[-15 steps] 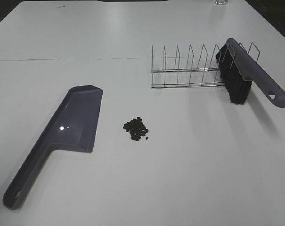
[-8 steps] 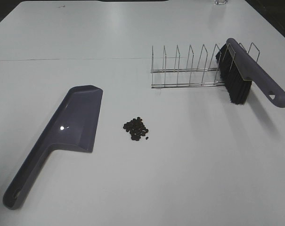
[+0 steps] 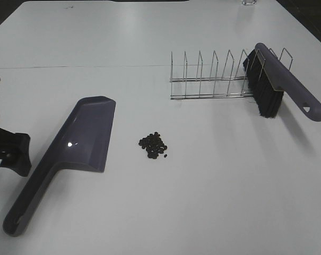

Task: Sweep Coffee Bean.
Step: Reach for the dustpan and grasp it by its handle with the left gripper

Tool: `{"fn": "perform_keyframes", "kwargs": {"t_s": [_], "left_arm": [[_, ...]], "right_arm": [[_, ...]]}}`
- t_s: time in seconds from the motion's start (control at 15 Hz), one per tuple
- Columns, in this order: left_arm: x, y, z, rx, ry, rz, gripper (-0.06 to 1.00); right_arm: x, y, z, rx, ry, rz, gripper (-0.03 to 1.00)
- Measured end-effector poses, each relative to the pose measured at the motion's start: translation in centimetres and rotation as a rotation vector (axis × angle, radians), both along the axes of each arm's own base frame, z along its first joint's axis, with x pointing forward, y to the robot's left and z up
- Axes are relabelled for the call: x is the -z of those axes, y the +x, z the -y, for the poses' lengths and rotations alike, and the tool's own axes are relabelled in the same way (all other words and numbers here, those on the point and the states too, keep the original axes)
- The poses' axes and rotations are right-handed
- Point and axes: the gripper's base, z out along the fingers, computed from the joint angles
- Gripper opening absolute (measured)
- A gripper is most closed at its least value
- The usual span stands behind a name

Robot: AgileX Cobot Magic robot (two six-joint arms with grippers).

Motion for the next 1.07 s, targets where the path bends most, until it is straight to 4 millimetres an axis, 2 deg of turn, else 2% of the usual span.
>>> {"fn": "perform_keyframes", "kwargs": {"t_s": [0.13,0.27,0.47,0.73,0.93,1.07], "left_arm": [[2.3,0.8,1.3,0.031,-0.001,-0.004,0.99],[3.6,1.1,2.3,0.063,-0.004,-0.002,0.98],[4.7,1.6,2.8,0.066,-0.006,-0.008,0.98],[6.1,3.4,3.8,0.065,-0.003,-0.014,0.90],[7.3,3.3,4.2,0.075,0.008,-0.049,0.84],[7.3,3.3,4.3,0.078,0.009,-0.050,0.78]], "right_arm": [[0.0,0.0,0.0,0.000,0.000,0.000,0.76],[0.0,0.0,0.0,0.000,0.000,0.000,0.76],[0.0,0.0,0.0,-0.001,0.001,0.000,0.76],[0.0,0.0,0.0,-0.002,0.003,0.000,0.76],[0.0,0.0,0.0,-0.002,0.003,0.000,0.76],[0.0,0.0,0.0,-0.003,0.005,0.000,0.76]]}}
